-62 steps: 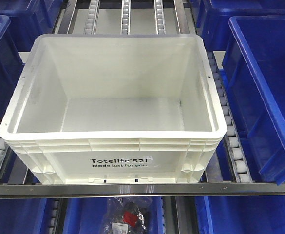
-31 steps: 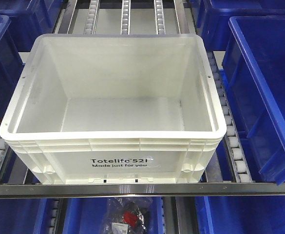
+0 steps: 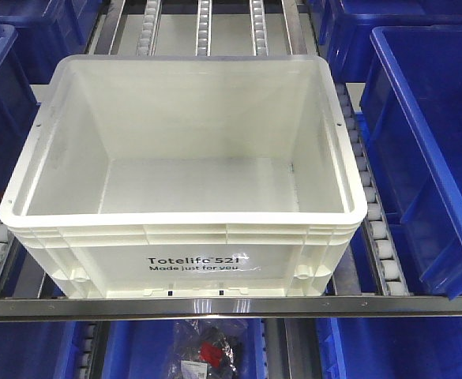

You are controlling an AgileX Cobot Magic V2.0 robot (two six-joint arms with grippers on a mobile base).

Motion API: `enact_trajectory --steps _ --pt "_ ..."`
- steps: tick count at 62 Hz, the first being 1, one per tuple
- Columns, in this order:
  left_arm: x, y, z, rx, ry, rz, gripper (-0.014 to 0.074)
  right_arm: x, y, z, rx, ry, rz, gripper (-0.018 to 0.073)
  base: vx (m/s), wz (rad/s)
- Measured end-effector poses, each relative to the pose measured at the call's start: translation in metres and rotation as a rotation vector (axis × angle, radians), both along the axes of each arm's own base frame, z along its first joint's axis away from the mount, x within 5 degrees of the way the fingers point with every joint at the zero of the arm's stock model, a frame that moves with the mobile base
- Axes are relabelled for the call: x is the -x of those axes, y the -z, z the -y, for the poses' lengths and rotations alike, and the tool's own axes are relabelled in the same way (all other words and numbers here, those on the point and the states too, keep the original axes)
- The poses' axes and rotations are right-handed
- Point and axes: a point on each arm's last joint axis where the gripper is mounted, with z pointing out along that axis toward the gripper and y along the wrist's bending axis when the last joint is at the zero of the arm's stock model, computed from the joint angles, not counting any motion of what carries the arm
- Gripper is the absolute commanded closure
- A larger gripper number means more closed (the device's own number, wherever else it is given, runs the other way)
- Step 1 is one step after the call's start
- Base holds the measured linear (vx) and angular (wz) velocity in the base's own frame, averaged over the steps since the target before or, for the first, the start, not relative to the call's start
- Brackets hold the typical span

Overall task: Move bin from left to right shelf
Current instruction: 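Move both open grippers over the white crate's side walls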

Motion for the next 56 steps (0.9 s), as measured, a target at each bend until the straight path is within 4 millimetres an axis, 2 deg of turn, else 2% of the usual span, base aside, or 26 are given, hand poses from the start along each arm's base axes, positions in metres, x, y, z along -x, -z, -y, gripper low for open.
enact_trajectory --steps 5,11,26,33,39,56 --pt "0.0 0.0 0.0 0.0 0.0 0.0 0.0562 0.0 0.0 0.0 0.0 0.0 0.0 0.0518 0.0 0.0" --pt "0.0 0.0 0.0 0.0 0.0 0.0 0.0483 0.0 0.0 0.0 0.0 0.0 0.0 0.0435 0.0 0.0" --pt "0.0 0.0 0.0 0.001 0.0 0.0 0.0134 0.0 0.0 0.0 0.0 0.0 0.0 0.0072 0.0 0.0" --pt "-0.0001 -0.0002 0.0 0.003 -0.001 0.002 0.0032 0.0 -0.0001 0.0001 0.002 0.0 0.001 -0.0054 0.0 0.0" --pt "-0.0004 -0.0014 0.0001 0.003 0.0 0.016 0.0008 0.0 -0.0001 0.0002 0.004 0.0 0.001 -0.0083 0.0 0.0" --pt "-0.007 -0.0092 0.0005 0.002 0.002 0.025 0.0008 -0.0029 -0.0042 -0.0005 0.02 -0.015 -0.014 -0.0067 0.0 0.0"
